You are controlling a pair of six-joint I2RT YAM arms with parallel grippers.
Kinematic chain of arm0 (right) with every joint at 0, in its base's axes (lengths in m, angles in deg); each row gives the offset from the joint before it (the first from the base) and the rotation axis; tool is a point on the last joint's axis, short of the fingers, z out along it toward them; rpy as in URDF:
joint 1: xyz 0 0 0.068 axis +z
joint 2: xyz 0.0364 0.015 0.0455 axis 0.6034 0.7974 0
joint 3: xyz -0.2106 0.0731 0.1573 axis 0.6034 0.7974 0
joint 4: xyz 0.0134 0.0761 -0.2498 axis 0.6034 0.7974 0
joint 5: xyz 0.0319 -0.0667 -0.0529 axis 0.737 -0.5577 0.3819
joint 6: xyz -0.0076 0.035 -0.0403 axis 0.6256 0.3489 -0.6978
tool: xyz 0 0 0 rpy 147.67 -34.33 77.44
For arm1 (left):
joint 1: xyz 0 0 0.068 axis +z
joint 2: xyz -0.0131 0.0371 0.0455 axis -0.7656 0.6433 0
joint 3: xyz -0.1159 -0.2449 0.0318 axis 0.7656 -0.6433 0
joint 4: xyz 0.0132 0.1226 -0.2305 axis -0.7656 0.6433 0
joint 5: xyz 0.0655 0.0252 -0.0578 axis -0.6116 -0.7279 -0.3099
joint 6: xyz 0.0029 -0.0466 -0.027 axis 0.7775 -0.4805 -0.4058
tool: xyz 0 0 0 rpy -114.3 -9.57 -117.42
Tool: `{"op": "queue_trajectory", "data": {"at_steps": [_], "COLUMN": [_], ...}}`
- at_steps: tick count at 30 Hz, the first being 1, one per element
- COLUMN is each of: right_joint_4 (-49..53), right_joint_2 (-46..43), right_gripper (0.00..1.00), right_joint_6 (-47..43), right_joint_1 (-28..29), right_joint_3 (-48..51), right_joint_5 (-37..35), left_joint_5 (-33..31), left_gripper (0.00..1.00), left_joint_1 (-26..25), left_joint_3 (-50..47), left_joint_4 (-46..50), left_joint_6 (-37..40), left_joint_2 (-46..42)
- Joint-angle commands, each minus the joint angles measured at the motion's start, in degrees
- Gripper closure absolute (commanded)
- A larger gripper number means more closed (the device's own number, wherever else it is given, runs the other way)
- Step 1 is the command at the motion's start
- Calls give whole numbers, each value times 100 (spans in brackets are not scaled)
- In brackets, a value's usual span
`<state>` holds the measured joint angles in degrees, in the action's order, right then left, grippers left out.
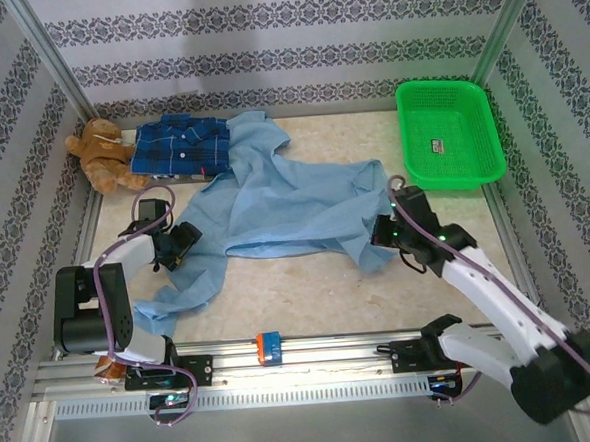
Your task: Fold and stack the long sleeve shirts
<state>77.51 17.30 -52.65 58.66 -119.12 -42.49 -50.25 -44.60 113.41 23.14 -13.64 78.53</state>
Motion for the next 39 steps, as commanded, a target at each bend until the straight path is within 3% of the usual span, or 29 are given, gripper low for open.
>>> {"op": "queue_trajectory", "data": {"at_steps": [1, 6, 9, 11, 12, 16, 21, 29, 35, 39], "right_joint_4": [668, 1436, 1436, 1209, 1011, 755, 673, 312, 75, -311], "right_joint_2": [-609, -972, -1139, -1076, -944, -214, 559, 857, 1219, 1459], "right_gripper": [100, 100, 100, 71, 59, 49, 48, 43, 41, 41], "right_joint_6": [-474, -213, 497, 940, 1081, 1216, 1110, 1261, 1183, 1106], "right_joint_1": [-129, -118, 45, 83, 102, 122, 51, -88, -141, -151], "right_joint_3": [-41, 123, 458, 679, 753, 656, 494, 730, 661, 617], "right_joint_5": [609, 1143, 1048, 995, 991, 720, 772, 912, 808, 935], "left_joint_5": [198, 346, 112, 196, 263, 225, 131, 318, 889, 889], "left_gripper": [25, 24, 14, 9, 7, 6, 10, 13, 14, 20], "left_joint_1": [131, 166, 259, 418, 492, 607, 650, 506, 350, 281], "left_joint_3": [-264, 12, 224, 403, 581, 1487, 2370, 3294, 3470, 3654], "left_joint_4": [215, 937, 1440, 1638, 1781, 2381, 2667, 2550, 2150, 2242], "left_joint_6": [-12, -21, -94, -86, 29, 914, 1853, 3011, 3071, 3164], "left_joint_2": [83, -928, -1622, -1695, -1557, -557, 615, 2050, 2616, 2984]}}
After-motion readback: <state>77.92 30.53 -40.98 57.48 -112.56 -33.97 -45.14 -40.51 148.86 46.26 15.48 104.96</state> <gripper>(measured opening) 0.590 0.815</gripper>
